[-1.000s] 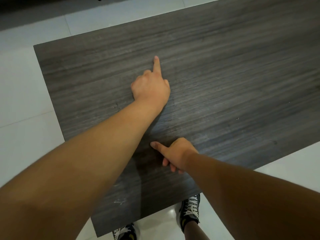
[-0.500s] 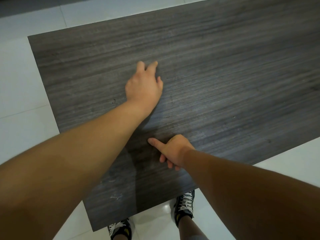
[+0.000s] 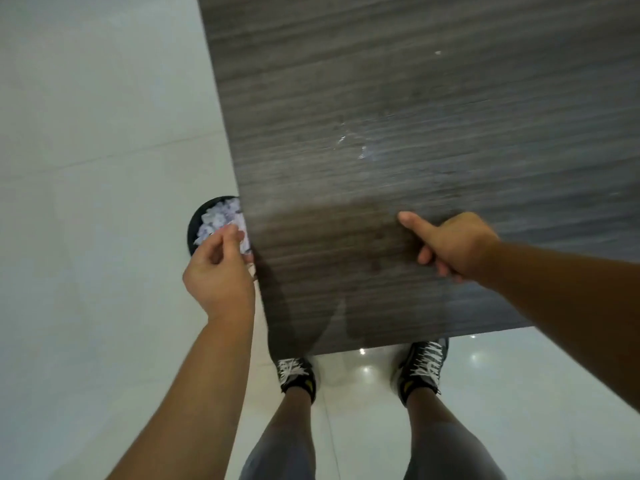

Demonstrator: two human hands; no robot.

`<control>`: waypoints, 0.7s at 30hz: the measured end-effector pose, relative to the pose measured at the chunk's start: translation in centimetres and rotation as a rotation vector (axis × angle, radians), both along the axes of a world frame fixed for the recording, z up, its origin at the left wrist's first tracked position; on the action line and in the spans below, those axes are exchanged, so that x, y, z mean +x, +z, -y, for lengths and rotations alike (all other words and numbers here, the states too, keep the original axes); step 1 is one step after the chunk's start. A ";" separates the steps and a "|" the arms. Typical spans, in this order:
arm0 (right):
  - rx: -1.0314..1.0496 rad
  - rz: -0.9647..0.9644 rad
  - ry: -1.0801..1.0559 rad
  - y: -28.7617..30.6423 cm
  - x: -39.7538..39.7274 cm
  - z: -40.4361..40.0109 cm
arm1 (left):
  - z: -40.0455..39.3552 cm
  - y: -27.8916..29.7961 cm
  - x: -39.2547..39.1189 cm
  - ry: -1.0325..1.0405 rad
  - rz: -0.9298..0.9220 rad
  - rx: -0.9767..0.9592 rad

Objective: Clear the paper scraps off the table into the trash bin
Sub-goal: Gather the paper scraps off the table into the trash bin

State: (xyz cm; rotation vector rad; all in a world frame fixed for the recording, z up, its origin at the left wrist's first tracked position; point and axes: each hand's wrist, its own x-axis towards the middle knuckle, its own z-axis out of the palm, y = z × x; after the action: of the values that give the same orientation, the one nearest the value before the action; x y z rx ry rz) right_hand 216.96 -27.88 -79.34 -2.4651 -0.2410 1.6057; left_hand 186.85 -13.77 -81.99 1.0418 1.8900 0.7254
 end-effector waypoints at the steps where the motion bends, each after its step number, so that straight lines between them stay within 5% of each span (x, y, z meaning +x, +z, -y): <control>1: 0.004 0.007 0.005 0.0 -0.1 -0.1 | -0.3 -0.9 -1.5 0.075 -0.038 0.005; 4: -0.018 0.019 0.018 0.2 -0.3 -0.2 | -2.0 -4.5 -4.0 0.112 -0.124 -0.077; 8: -0.027 0.031 0.021 0.6 -0.5 -0.2 | -4.7 -8.9 -3.7 -0.232 -0.421 -0.430; 16: -0.017 0.041 0.028 1.4 -0.9 -0.2 | -6.0 -10.2 -3.2 -0.164 -0.462 -0.423; 21: 0.002 0.065 0.035 1.4 -1.0 -0.1 | -4.8 -10.0 -6.2 -0.073 -0.425 -0.255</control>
State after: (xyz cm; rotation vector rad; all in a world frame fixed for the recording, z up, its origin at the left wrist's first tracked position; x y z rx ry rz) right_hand 215.93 -27.82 -77.96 -2.5278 -0.2972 1.5389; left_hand 180.60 -8.95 -91.98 1.1553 2.2179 0.2187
